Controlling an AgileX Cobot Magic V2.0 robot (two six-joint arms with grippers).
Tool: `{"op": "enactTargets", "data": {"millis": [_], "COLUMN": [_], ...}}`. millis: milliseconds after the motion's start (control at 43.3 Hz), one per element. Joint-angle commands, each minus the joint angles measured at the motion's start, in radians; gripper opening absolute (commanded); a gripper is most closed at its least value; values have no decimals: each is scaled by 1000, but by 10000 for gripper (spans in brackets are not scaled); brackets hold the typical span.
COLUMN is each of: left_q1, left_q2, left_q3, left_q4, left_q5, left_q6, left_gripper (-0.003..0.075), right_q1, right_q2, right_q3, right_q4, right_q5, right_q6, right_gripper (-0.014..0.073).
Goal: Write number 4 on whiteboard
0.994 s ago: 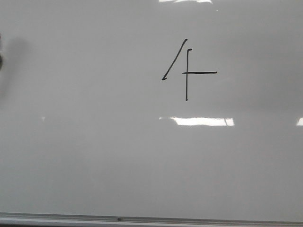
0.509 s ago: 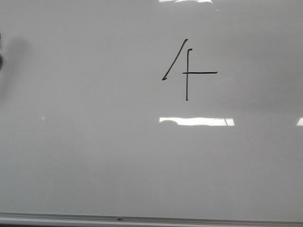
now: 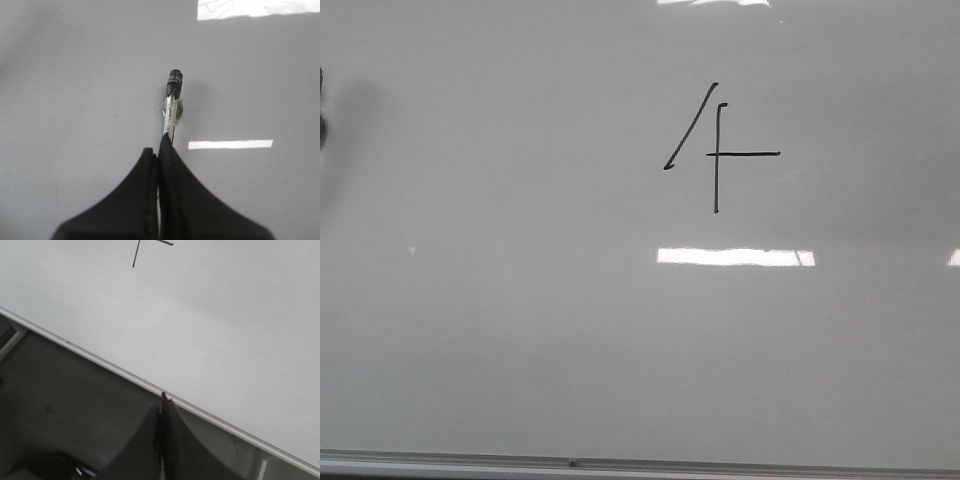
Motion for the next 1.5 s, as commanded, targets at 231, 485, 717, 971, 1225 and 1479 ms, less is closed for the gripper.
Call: {"op": "enactTargets", "data": {"millis": [231,485,717,971,1225,1479], "left_q1": [-1,-1,-1,-1,-1,-1], "left_q2": [-15,-13,-13,-13,-13,-13], "left_q3": [4,4,4,4,4,4], "left_q4": [-10,-10,-10,-10,-10,-10], "left_q5": [-89,-89,-89,-89,-89,-89], "left_q6": [-4,-4,-4,-4,-4,-4], "left_gripper": [-20,-20,-20,-20,-20,-20], "right_q1": [-213,-272,-309,-309,-309,-307], "right_q2": [-355,-489,-495,-495,-495,-495], "right_q3": [375,615,743,780,780,780], "right_q4": [-19,-10,8,8,8,8], "right_q5": [-521,-736,-965,-1077,-1076,-1076], "right_q6": [-12,-11,-11,-11,-11,-11], "right_gripper": [-69,-69,-69,-69,-69,-69]}}
